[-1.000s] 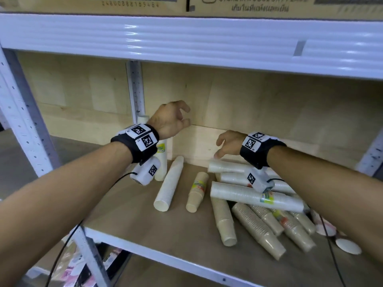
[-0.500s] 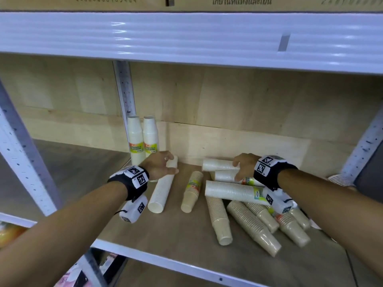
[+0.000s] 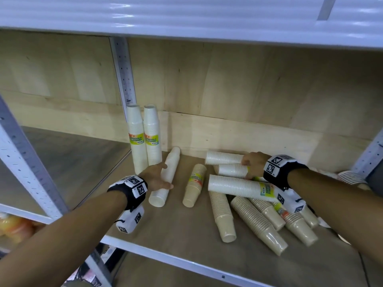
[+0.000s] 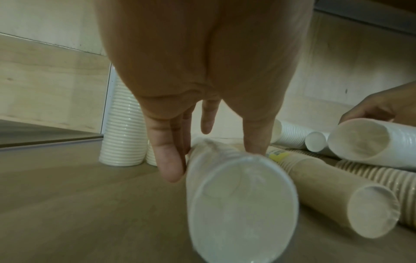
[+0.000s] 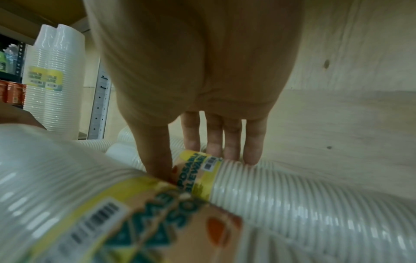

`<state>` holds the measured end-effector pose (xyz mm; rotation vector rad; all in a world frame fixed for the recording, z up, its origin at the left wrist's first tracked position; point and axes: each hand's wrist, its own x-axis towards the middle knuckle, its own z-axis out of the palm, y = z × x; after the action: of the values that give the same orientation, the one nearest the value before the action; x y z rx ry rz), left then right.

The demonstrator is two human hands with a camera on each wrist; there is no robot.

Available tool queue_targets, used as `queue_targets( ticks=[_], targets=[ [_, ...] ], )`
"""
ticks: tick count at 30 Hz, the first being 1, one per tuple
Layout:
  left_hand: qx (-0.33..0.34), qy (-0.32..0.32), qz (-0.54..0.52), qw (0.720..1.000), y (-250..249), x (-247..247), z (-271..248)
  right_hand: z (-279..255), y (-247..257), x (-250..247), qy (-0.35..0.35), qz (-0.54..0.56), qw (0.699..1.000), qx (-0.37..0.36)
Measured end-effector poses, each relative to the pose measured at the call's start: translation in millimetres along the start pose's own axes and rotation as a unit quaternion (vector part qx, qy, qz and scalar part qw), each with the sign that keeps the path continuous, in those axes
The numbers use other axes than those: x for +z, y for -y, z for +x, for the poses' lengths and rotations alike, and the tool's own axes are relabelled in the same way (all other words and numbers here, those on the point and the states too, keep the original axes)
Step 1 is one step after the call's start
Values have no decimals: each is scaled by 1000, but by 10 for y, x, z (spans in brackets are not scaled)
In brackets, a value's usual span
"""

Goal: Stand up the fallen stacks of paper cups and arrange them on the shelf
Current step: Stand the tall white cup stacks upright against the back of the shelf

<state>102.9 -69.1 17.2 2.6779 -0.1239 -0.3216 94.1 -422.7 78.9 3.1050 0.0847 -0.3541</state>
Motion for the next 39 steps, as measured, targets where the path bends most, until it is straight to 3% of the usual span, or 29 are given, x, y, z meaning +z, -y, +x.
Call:
queue_targets(
  ticks=[11,22,31,39],
  targets=[
    [-43,25,-10,999,-37,23,-8,74,-97,64,-11,-3,999,-31],
    [-40,24,8,999,-87,7,-106,22,-162,-61,-12,-26,999,-36],
    [-9,-16,-68,998,-212,-109,-172,-173,-154,-360,-142,48,988,-29],
    [42,-78,-200,976,-514,-368,-239,-372,390,-878,-254,178,949,-58]
  ],
)
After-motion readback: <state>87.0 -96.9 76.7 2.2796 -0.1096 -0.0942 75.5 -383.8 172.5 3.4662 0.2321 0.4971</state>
